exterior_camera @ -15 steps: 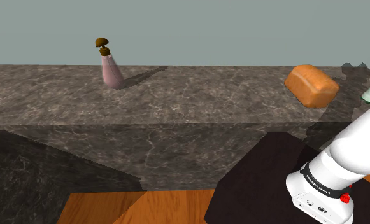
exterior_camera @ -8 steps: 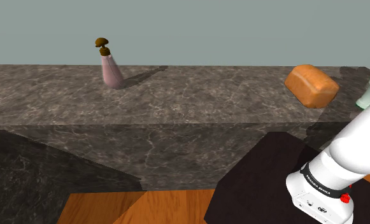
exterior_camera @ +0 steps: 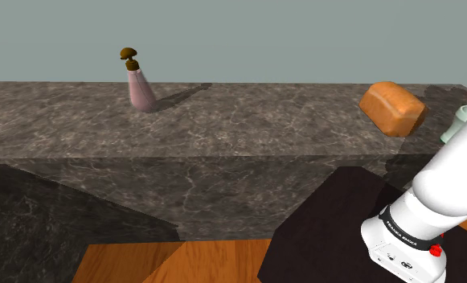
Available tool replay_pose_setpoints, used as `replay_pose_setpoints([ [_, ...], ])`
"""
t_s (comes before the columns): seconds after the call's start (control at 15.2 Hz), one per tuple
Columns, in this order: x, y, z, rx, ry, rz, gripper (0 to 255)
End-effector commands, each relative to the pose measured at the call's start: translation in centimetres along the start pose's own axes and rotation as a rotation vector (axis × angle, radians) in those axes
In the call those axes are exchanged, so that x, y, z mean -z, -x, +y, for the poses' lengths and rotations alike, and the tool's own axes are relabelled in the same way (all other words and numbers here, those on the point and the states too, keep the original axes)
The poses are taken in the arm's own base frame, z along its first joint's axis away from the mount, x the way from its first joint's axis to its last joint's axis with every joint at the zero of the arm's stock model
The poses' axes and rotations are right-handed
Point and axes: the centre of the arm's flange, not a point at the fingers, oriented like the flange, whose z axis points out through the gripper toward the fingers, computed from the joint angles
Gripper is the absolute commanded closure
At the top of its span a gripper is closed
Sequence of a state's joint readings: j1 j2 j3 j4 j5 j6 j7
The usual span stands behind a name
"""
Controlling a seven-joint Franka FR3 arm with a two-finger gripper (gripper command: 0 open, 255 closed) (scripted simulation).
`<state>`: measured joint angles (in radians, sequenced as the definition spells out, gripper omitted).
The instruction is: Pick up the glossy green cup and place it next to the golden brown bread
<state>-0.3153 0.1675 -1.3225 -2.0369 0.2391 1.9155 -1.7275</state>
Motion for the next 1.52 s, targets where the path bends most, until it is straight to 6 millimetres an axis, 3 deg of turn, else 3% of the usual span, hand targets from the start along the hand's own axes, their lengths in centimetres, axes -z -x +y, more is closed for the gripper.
replay_pose_setpoints([
  [0.0, -1.0, 0.1, 0.1, 0.000, 0.001, 0.000, 255],
  [0.33, -3.5, 0.3, 0.5, 0.000, 0.001, 0.000, 255],
  [0.79, -3.5, 0.3, 0.5, 0.000, 0.001, 0.000, 255],
  [0.86, -3.5, 0.3, 0.5, 0.000, 0.001, 0.000, 0],
  [1.19, -3.5, 0.3, 0.5, 0.000, 0.001, 0.000, 0],
  [1.45, 1.5, 0.3, 0.5, 0.000, 0.001, 0.000, 0],
])
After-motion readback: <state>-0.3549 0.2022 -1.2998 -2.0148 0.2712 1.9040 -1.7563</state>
